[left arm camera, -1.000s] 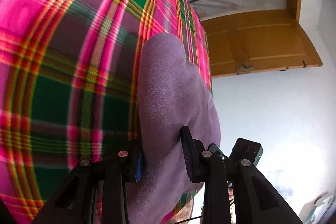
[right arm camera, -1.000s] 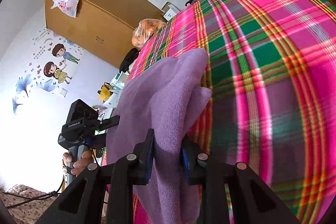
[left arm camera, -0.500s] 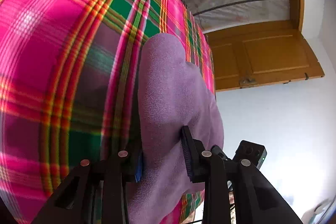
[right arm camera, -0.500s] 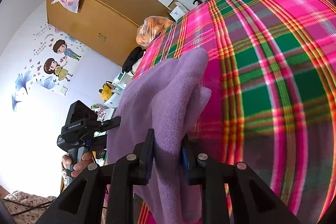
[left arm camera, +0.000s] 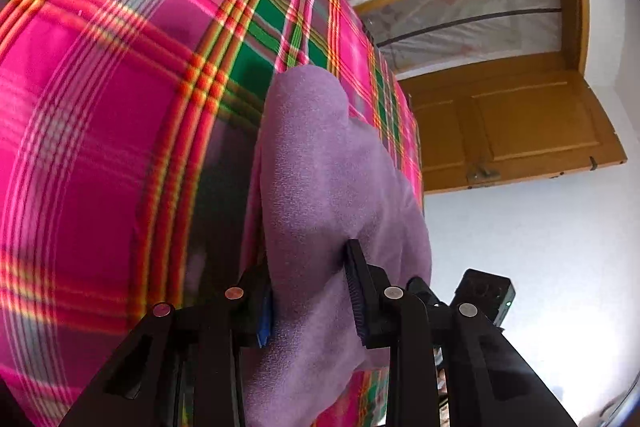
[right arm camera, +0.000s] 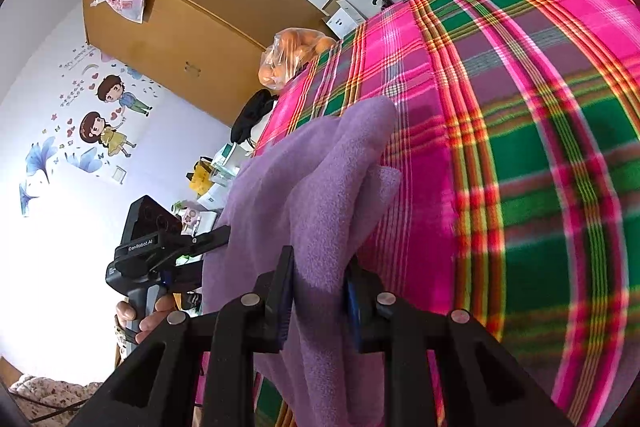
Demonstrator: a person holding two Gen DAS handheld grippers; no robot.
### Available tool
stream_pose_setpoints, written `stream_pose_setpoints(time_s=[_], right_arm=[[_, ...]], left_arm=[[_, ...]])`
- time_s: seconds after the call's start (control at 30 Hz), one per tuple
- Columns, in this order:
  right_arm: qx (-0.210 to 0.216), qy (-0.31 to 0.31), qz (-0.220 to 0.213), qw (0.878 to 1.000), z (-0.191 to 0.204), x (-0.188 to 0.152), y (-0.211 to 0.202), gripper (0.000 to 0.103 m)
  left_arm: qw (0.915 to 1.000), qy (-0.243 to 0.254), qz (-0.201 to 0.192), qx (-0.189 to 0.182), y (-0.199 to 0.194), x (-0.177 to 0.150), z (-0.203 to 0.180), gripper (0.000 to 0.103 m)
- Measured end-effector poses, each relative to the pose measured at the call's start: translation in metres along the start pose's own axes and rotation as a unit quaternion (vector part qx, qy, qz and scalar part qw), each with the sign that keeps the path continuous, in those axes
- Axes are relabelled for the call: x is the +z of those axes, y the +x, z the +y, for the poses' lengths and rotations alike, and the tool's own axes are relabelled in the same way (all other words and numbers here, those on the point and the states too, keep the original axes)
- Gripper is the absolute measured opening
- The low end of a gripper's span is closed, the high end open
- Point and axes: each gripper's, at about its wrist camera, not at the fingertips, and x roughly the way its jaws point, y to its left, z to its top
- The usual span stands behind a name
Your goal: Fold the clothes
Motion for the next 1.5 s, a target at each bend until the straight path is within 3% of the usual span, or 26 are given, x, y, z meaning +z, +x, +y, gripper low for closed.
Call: stream_pose_setpoints(time_s=[0.4, 0.73, 1.0, 1.17, 1.5], right_arm=[[-0.004, -0.003, -0.005, 1.0, -0.007, 0.034, 0.028, 0.023], [-0.015, -0.011, -0.013, 1.0, -0.012, 0.048, 0.039, 0.023], [-0.028, 0.0, -0.01, 1.0, -0.023, 0.044, 0.046, 0.023], [-0.026, 0.015, -0.012, 0.999, -0.03, 0.041, 0.047, 0.027], [-0.079, -0.028, -0.012, 0.996, -0.012, 0.03, 0.044, 0.031]], left_arm=[[0.9999, -0.004, -0.009, 0.003, 0.01, 0.041, 0.008, 0.031], [0.9999, -0.002, -0.011, 0.002, 0.008, 0.048, 0.015, 0.031], [0.9999, -0.006, -0.01, -0.002, 0.007, 0.042, 0.026, 0.031], [0.9998, 0.003, -0.013, 0.014, 0.005, 0.04, 0.028, 0.043], [0.9991, -0.009, -0.026, 0.032, -0.01, 0.02, 0.036, 0.046]])
